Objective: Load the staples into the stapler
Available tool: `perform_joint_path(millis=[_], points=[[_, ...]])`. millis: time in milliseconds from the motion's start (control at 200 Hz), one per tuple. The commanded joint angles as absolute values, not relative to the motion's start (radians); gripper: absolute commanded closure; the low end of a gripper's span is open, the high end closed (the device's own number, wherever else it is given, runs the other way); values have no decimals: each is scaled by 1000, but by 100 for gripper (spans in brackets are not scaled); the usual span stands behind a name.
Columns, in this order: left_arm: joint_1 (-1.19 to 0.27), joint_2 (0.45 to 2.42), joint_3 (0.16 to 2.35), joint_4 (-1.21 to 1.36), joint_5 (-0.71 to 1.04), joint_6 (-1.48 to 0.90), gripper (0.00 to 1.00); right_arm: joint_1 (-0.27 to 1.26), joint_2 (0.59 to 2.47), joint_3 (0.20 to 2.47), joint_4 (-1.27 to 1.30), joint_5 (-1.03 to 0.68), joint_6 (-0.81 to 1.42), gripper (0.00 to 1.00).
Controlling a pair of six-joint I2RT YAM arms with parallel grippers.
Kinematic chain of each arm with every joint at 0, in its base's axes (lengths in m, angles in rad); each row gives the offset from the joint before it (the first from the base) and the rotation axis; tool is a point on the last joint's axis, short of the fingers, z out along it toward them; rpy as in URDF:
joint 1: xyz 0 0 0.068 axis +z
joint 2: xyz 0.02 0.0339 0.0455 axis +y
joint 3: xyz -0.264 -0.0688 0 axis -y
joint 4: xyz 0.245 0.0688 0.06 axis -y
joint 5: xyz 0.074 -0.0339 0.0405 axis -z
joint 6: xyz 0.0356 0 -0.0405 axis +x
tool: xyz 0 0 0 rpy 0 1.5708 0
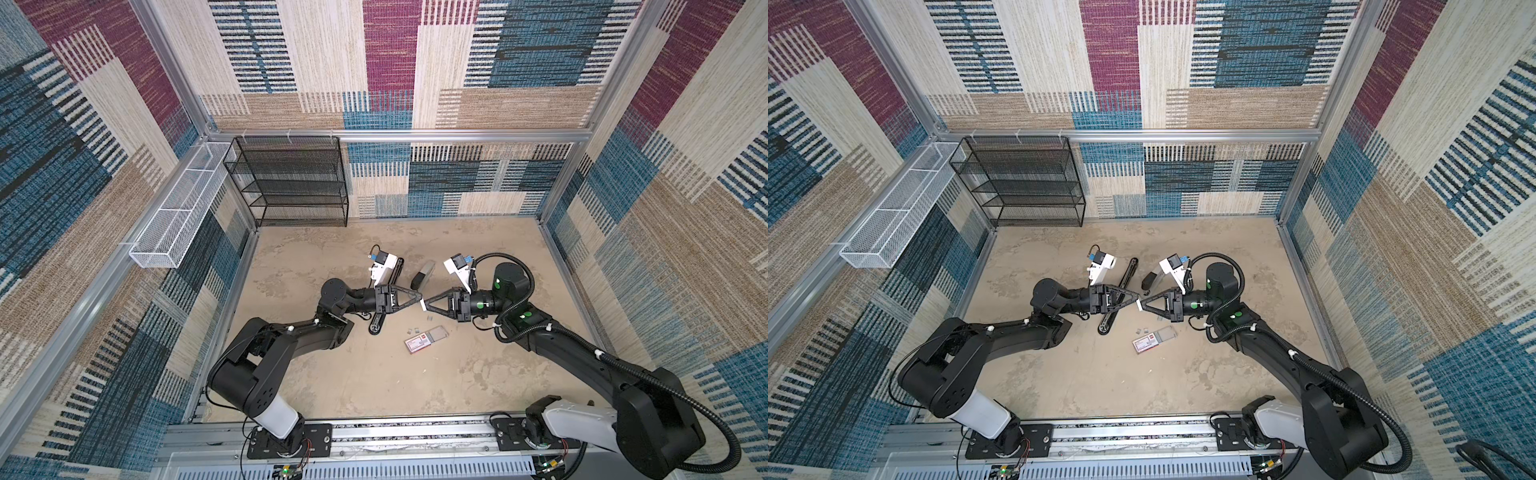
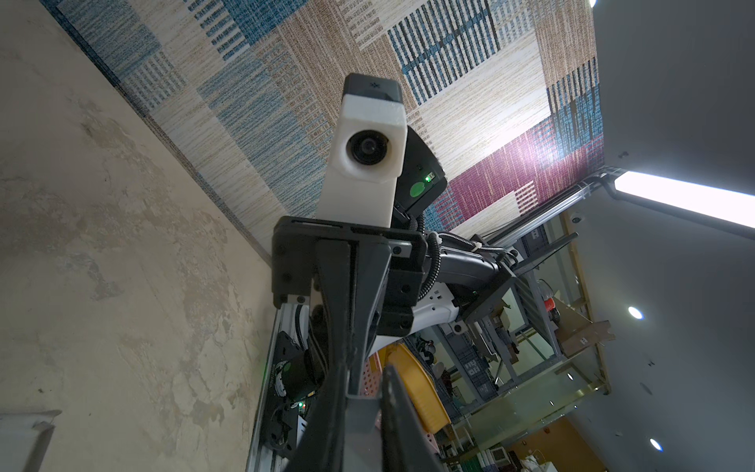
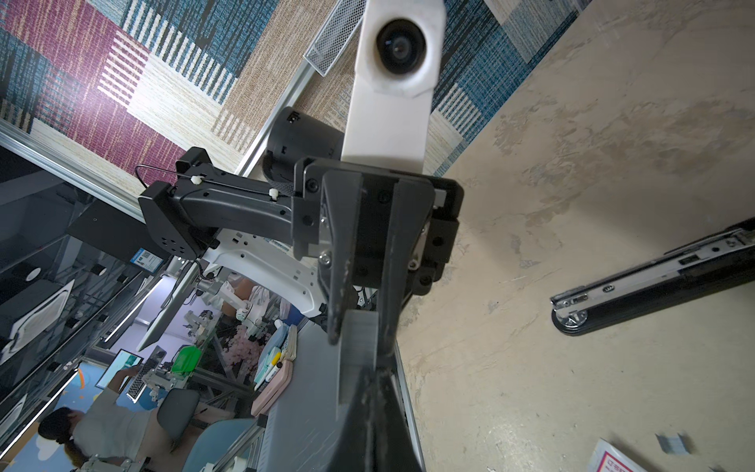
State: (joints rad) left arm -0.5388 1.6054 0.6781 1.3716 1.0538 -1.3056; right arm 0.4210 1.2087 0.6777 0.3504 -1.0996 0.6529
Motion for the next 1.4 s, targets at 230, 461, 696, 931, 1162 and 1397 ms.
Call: perform_joint_path(millis=[230, 461, 696, 931, 1162, 1397], points=[[-538, 1606, 690, 1411, 1069, -1322, 85, 386, 1176, 655, 385, -1076, 676, 78], [-511, 1643, 684, 1410, 1057, -1335, 88, 344, 1140, 647, 278, -1032, 615, 74], [-418, 1712, 657, 1409, 1040, -1336, 86, 322, 1119, 679, 67, -888, 461, 74], [-356, 1764, 671, 1267, 1034, -1261, 88, 322, 1163, 671, 34, -819, 412, 76], [-346, 1706, 814, 542, 959, -867, 87, 323, 1220, 666, 68, -816, 402, 76], [-345, 1720, 1057, -113, 753, -502, 87, 330, 1278, 696, 62, -789, 379, 76]])
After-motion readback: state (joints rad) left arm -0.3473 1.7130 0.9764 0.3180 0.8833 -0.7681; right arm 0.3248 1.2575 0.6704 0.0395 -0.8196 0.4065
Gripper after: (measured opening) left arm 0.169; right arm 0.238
